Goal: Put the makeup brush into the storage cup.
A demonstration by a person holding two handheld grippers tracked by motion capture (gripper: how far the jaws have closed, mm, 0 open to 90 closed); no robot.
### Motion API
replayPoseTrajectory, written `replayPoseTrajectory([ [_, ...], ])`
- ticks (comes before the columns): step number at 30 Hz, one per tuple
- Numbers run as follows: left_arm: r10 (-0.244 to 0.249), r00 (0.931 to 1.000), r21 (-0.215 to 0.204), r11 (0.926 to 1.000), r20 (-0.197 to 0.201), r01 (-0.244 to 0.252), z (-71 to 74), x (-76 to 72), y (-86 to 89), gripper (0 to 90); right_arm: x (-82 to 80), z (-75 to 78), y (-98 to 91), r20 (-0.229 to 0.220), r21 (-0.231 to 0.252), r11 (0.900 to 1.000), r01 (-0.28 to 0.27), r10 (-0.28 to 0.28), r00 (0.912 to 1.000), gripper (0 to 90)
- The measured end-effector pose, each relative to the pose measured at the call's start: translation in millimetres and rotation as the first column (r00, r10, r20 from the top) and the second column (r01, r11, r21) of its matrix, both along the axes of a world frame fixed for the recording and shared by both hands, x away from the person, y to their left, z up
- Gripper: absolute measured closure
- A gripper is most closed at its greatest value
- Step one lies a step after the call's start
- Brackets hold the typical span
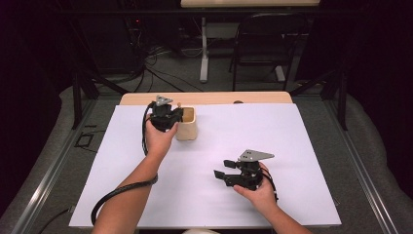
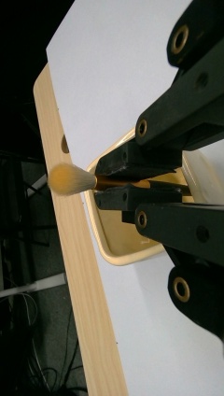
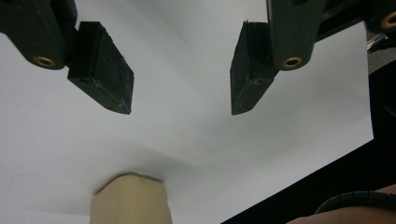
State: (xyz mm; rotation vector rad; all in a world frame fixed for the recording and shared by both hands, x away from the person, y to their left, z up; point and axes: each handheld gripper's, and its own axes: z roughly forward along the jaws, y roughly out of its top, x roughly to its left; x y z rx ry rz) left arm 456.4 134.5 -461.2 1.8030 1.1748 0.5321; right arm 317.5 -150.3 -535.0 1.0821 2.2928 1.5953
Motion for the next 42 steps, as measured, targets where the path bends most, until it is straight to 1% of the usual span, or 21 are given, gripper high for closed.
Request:
replayPoseTrajectory([
  [5, -0.001, 1.0, 0.007, 1.0, -0.005, 0.001, -1.1, -0.2, -0.2, 83.1, -0.1, 0.3, -0.3, 0.001, -0.005, 1.0, 0.0, 0.0, 1.0, 39.6],
  [6, 0.003, 1.0, 0.003, 1.0, -0.002, -0.003, -2.2, -0.1, -0.9, 83.1, -0.2, 0.4, -0.3, -0.001, -0.004, 1.0, 0.0, 0.0, 1.0, 39.6],
  [10, -0.005, 0.9999, 0.016, 0.9999, -0.01, 0.005, -3.7, 0.3, -0.5, 82.6, 0.1, 0.2, -0.2, 0.001, 0.002, 1.0, 0.002, -0.002, 1.0, 39.6],
  [19, -0.004, 1.0, 0.009, 1.0, -0.006, 0.004, -3.2, 0.0, -1.2, 79.5, 0.2, -0.1, -0.1, 0.001, 0.001, 1.0, 0.001, -0.001, 1.0, 39.6],
  [23, -0.002, 1.0, -0.001, 1.0, -0.002, 0.002, -3.3, 0.2, -1.1, 74.4, 0.2, 0.1, -0.3, 0.002, 0.0, 1.0, 0.002, -0.002, 1.0, 39.6],
  [24, -0.004, 1.0, 0.003, 1.0, -0.003, 0.004, -3.4, 0.2, -0.7, 72.2, 0.2, 0.0, -0.4, 0.001, -0.002, 1.0, 0.002, -0.002, 1.0, 39.6],
  [25, -0.005, 1.0, -0.001, 1.0, -0.004, 0.005, -3.6, 0.2, -0.7, 69.4, 0.3, -0.1, -0.2, 0.001, 0.001, 1.0, 0.001, -0.001, 1.0, 39.6],
  [26, -0.01, 0.9999, -0.005, 0.9999, 0.003, 0.01, -4.1, 0.6, -0.4, 67.1, 0.2, 0.0, -0.2, 0.002, 0.0, 1.0, 0.0, 0.0, 1.0, 39.6],
  [27, -0.009, 0.9999, -0.011, 0.9999, 0.01, 0.009, -4.7, 0.8, -0.7, 61.2, 0.0, 0.2, -0.1, 0.001, 0.004, 1.0, 0.001, -0.001, 1.0, 39.6],
  [30, -0.018, 0.9995, -0.014, 0.9997, 0.026, 0.018, -5.7, 1.5, -1.3, 52.6, 0.2, 0.1, -0.4, 0.001, 0.0, 1.0, 0.0, 0.0, 1.0, 39.6],
  [32, -0.019, 0.9988, -0.014, 0.9997, 0.045, 0.02, -5.4, 0.9, -2.0, 48.0, 0.2, 0.1, -0.3, 0.002, 0.002, 1.0, 0.002, -0.002, 1.0, 39.6],
  [34, -0.017, 0.9983, -0.014, 0.9997, 0.056, 0.017, -4.6, 0.7, -2.0, 46.0, 0.0, 0.5, -0.3, 0.001, 0.003, 1.0, 0.002, -0.002, 1.0, 39.6],
  [38, -0.015, 0.9984, -0.008, 0.9998, 0.054, 0.016, -3.4, 0.4, -1.0, 42.8, -0.3, 0.7, -0.1, 0.001, 0.002, 1.0, 0.003, -0.003, 1.0, 39.6],
  [39, -0.016, 0.9985, -0.008, 0.9998, 0.053, 0.017, -3.0, 0.1, -0.6, 42.3, -0.5, 1.2, -0.6, 0.0, -0.006, 1.0, 0.002, -0.002, 1.0, 39.6],
  [41, -0.018, 0.9984, -0.013, 0.9998, 0.053, 0.018, -2.6, -0.4, 0.0, 41.5, -0.6, 1.3, -0.5, 0.0, -0.006, 1.0, 0.003, -0.003, 1.0, 39.6],
  [42, -0.021, 0.9984, -0.007, 0.9997, 0.053, 0.022, -2.1, -0.8, 0.7, 41.3, -0.5, 1.2, -0.5, 0.001, -0.006, 1.0, 0.004, -0.004, 1.0, 39.6],
])
